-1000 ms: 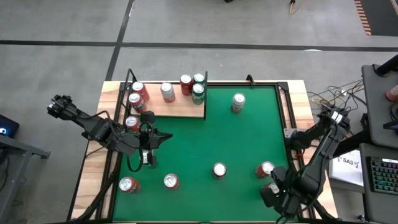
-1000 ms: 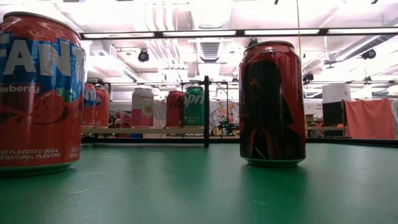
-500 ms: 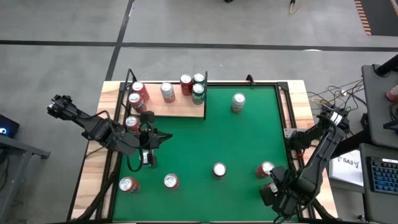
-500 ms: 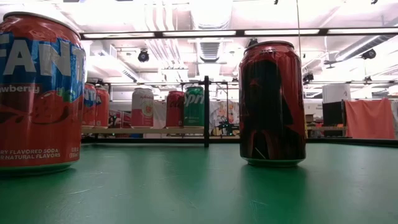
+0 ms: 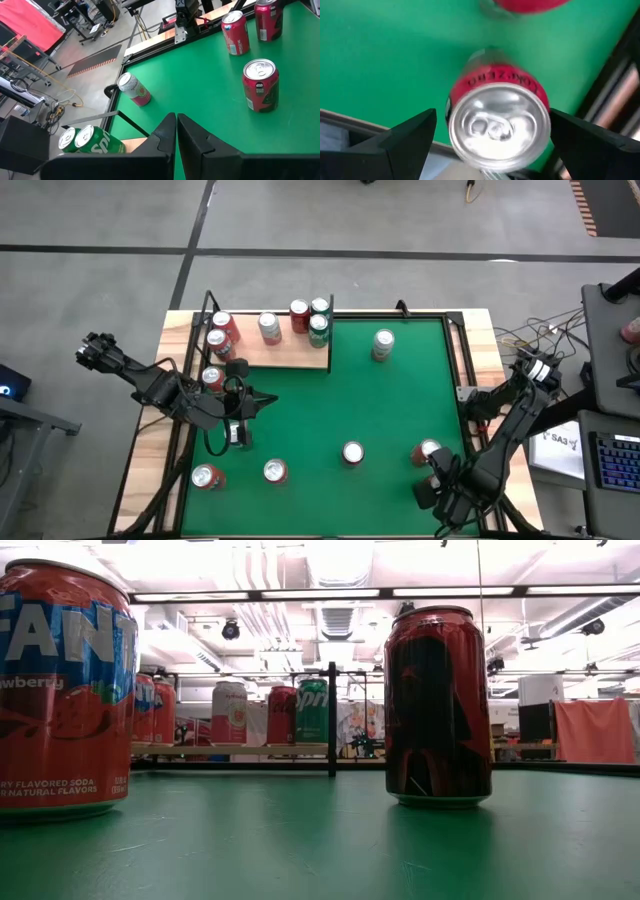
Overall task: Place canned beverage on shelf
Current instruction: Put the red-black soda can on the shelf aligned with the other red-black soda can
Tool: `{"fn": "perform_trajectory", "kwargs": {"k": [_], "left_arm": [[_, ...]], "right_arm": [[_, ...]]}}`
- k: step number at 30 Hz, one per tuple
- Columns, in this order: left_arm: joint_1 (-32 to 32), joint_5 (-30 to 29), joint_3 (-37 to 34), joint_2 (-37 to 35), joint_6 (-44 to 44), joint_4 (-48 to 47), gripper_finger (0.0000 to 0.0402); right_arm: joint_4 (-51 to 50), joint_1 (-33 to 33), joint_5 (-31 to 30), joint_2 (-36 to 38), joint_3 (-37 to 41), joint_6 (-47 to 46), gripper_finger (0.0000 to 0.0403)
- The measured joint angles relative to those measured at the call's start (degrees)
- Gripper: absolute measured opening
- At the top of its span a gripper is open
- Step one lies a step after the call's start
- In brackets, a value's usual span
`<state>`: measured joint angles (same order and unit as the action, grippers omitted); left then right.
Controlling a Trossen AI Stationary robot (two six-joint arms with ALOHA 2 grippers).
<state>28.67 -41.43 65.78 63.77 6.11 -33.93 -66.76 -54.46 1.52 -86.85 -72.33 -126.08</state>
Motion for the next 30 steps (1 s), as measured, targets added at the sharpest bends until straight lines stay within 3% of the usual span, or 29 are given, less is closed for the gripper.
{"fn": "perform_trajectory", "kwargs": {"k": [5, 11, 22, 26, 30], "left_arm": [[0.0, 0.0, 0.0, 0.02, -0.42, 0.07, 0.0], [0.0, 0.0, 0.0, 0.02, -0.85, 0.09, 0.0], [0.0, 0.0, 0.0, 0.02, -0.9, 0.11, 0.0], [0.0, 0.0, 0.0, 0.02, -1.16, 0.43, 0.0], [0.0, 0.02, 0.0, 0.02, -1.16, 0.95, 0.0]], "right_arm": [[1.45, 0.44, -0.68, -0.03, 2.26, -0.4, 0.0358], [2.59, 0.85, -0.43, -0.24, 2.86, -0.44, 0.0293], [3.2, 0.87, -1.03, -0.39, 0.04, -1.1, 0.0293], [2.97, 0.85, -5.9, -0.37, -4.19, 3.04, 0.0293], [2.94, 0.83, -17.22, -0.37, -8.47, 10.24, 0.0293]]}}
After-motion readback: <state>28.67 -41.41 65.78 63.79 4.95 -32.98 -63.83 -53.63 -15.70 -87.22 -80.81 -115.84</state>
